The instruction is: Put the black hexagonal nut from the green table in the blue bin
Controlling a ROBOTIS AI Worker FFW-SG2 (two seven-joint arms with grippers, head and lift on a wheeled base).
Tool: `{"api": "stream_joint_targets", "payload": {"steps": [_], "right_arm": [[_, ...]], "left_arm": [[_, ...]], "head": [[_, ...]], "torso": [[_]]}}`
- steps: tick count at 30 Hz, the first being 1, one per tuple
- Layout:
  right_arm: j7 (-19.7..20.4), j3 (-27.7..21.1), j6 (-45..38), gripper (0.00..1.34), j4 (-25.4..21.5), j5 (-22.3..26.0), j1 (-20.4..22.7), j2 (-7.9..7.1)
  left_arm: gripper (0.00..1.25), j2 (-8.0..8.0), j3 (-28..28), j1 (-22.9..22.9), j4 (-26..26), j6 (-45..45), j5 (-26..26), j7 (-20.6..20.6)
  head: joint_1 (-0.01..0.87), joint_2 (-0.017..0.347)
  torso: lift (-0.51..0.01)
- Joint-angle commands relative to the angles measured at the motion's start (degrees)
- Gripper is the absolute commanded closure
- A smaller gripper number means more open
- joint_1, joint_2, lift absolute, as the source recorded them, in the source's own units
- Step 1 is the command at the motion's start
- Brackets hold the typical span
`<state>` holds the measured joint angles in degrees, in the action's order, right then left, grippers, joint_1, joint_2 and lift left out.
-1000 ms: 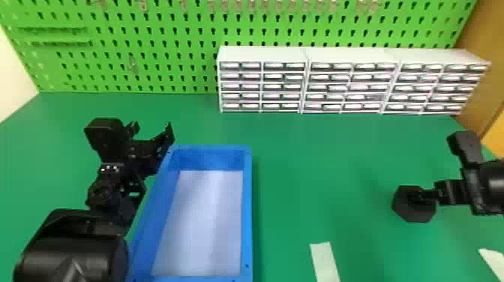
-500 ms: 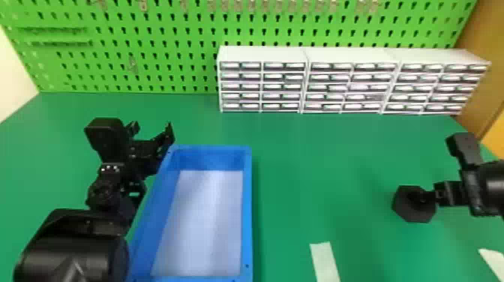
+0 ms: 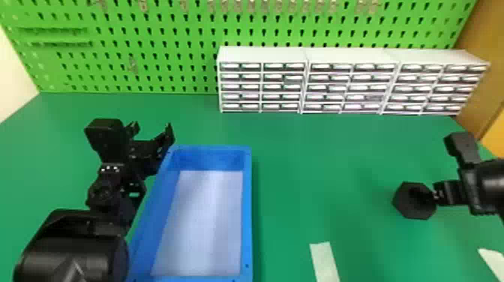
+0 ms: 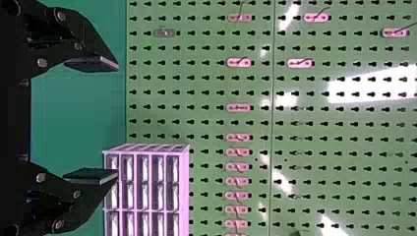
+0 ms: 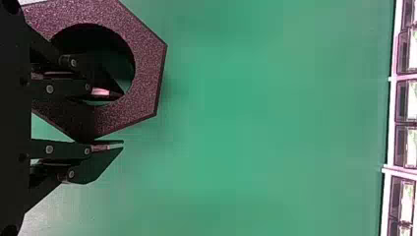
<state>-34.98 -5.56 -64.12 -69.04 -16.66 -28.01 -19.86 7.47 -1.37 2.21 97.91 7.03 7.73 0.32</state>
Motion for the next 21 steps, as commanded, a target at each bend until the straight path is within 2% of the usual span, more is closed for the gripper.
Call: {"api": "stream_joint_targets", "payload": {"steps": [1, 11, 21], "right_arm": [[0.0, 0.28, -0.39, 0.99, -0.13, -0.12, -0.03, 0.0], [-0.09, 1.16, -1.88, 0.99, -0.83, -0.92, -0.29, -0.17], [-1.23, 3.01, -6.89, 0.99, -6.72, -4.7, -0.82, -0.61]], "left_arm": [[0.48, 0.0, 0.06, -0.01, 0.0, 0.0, 0.0, -0.06], [0.48, 0.0, 0.14, -0.1, 0.0, 0.0, 0.0, 0.03], [0.48, 0.0, 0.14, -0.1, 0.0, 0.0, 0.0, 0.03]], "head": [[0.686, 0.052], [0.686, 0.052], [0.686, 0.052]], "torso": [[-0.097], [-0.097], [-0.097]]}}
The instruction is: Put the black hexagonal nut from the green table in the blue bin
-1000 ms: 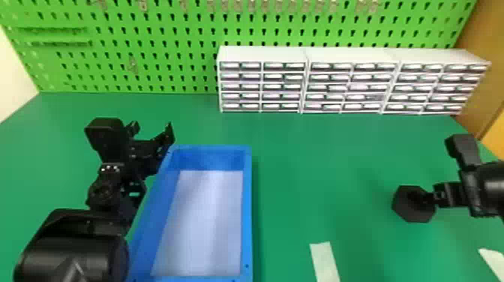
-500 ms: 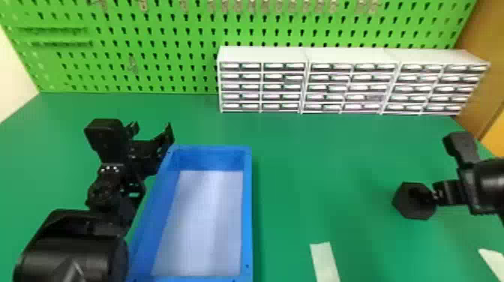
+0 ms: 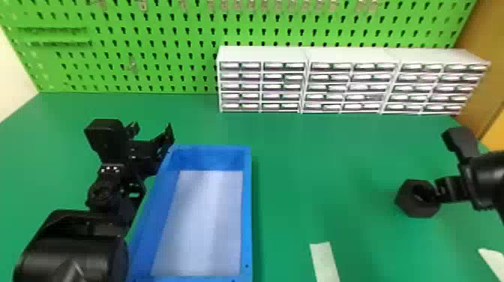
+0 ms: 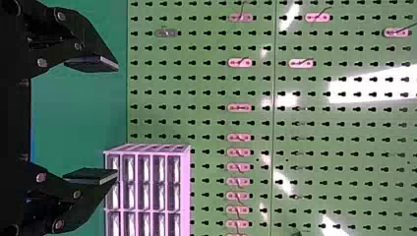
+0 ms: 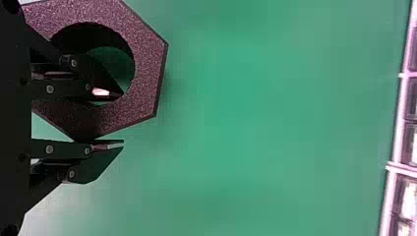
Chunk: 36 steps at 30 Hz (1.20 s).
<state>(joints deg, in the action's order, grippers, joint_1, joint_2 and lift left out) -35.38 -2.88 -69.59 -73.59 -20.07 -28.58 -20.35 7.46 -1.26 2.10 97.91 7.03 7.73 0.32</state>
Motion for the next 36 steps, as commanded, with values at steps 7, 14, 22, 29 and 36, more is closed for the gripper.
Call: {"api": "stream_joint_targets", "payload": {"steps": [7, 14, 22, 29, 36], "right_arm": [[-5.31, 1.74, -3.53, 0.99, -6.92, -5.33, -1.21, -0.3], [-8.13, 3.67, -5.38, 0.99, -12.63, -7.79, -1.92, -0.12], [-9.01, 4.29, -5.99, 0.99, -19.14, -7.79, -2.36, 0.58], [-9.09, 6.13, -6.43, 0.99, -23.62, -6.91, -3.32, 1.81], [-9.09, 8.07, -6.61, 0.99, -26.52, -3.04, -4.55, 3.04]], "left_arm": [[0.48, 0.01, 0.03, 0.01, 0.0, 0.0, 0.0, -0.05], [0.48, 0.01, 0.11, -0.08, 0.0, 0.0, 0.0, -0.05], [0.48, 0.01, 0.11, -0.08, 0.0, 0.0, 0.0, 0.03], [0.48, 0.01, 0.11, -0.17, 0.0, 0.0, 0.0, 0.03], [0.48, 0.01, 0.2, -0.25, 0.0, 0.0, 0.0, 0.03]], "head": [[0.686, 0.052], [0.686, 0.052], [0.686, 0.052], [0.686, 0.052], [0.686, 0.052]], "torso": [[-0.097], [-0.097], [-0.097], [-0.097], [-0.097]]}}
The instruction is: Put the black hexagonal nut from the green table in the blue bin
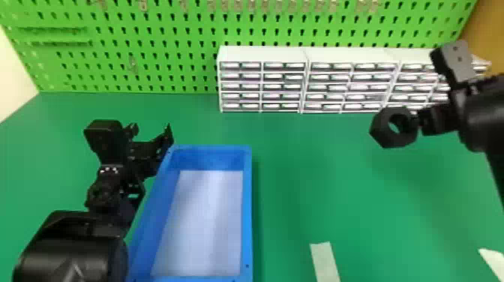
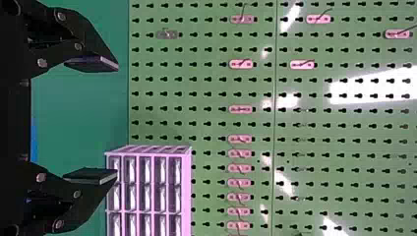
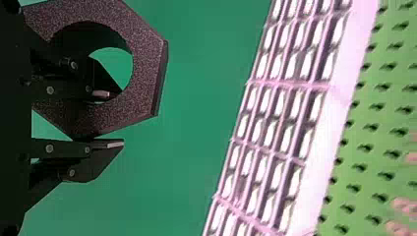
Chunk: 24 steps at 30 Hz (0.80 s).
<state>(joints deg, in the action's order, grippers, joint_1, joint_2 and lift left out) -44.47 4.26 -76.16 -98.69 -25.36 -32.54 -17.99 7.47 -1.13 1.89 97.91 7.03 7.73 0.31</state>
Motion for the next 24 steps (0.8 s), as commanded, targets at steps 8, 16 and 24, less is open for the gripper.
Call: {"api": "stream_joint_targets", "payload": {"steps": [8, 16, 24], "right_arm": [[0.0, 3.82, 0.49, 0.99, -4.58, 4.97, -2.17, 2.53], [0.0, 7.78, 2.6, 0.99, -5.11, 8.75, -4.2, 4.9], [0.0, 10.68, 4.62, 0.99, -5.11, 10.77, -5.25, 7.89]], "left_arm": [[0.48, 0.0, 0.16, -0.22, 0.0, 0.0, 0.09, 0.04], [0.48, 0.0, 0.16, -0.22, 0.0, 0.0, 0.18, 0.04], [0.48, 0.0, 0.25, -0.22, 0.09, 0.0, 0.18, 0.04]], "head": [[0.686, 0.052], [0.686, 0.052], [0.686, 0.052]], "torso": [[-0.097], [-0.097], [-0.097]]}}
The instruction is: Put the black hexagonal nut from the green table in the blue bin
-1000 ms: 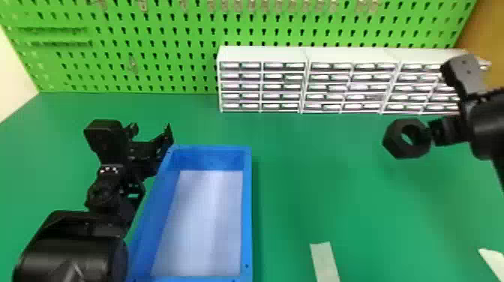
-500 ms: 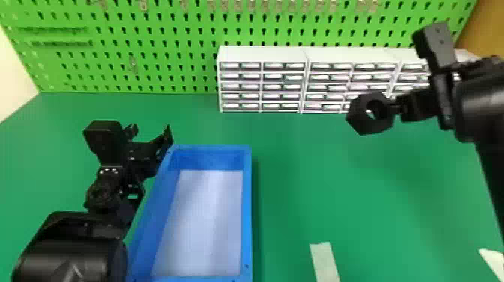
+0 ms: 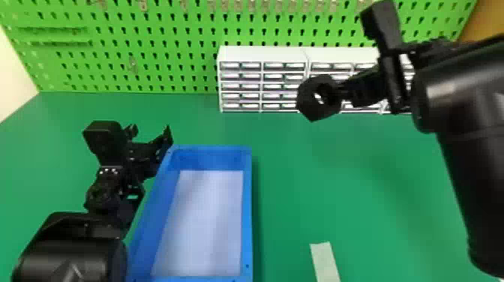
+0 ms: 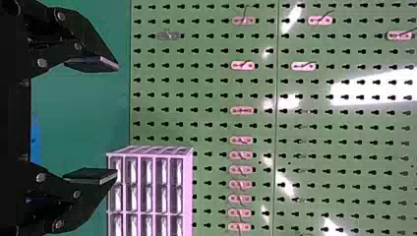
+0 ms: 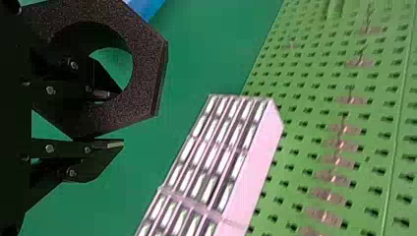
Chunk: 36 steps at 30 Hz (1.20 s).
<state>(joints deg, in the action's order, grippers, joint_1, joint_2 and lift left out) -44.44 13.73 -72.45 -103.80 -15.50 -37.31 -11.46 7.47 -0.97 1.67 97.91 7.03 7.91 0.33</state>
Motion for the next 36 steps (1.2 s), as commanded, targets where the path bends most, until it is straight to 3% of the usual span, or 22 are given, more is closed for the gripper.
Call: {"api": "stream_joint_targets", "payload": {"steps": [1, 6, 17, 36], "right_arm": [[0.05, 1.65, 1.09, 0.99, 0.09, 0.99, -0.66, 1.62], [0.05, 4.02, 2.05, 0.99, 0.88, 2.22, -1.36, 2.94], [0.23, 10.96, 4.6, 0.99, 4.39, 5.3, -3.21, 4.17], [5.94, 18.61, 7.5, 0.99, 8.26, 14.7, -4.7, 6.1]], "left_arm": [[0.48, 0.0, 0.09, 0.0, 0.0, 0.0, 0.0, 0.02], [0.48, 0.0, 0.09, 0.09, 0.0, 0.0, 0.0, 0.02], [0.48, 0.0, 0.79, 0.09, 0.17, 0.0, -0.09, -0.07], [0.48, 0.18, 1.93, 0.0, 0.7, 0.0, -0.44, -0.07]], "head": [[0.686, 0.052], [0.686, 0.052], [0.686, 0.052], [0.686, 0.052]], "torso": [[-0.097], [-0.097], [-0.097], [-0.097]]}}
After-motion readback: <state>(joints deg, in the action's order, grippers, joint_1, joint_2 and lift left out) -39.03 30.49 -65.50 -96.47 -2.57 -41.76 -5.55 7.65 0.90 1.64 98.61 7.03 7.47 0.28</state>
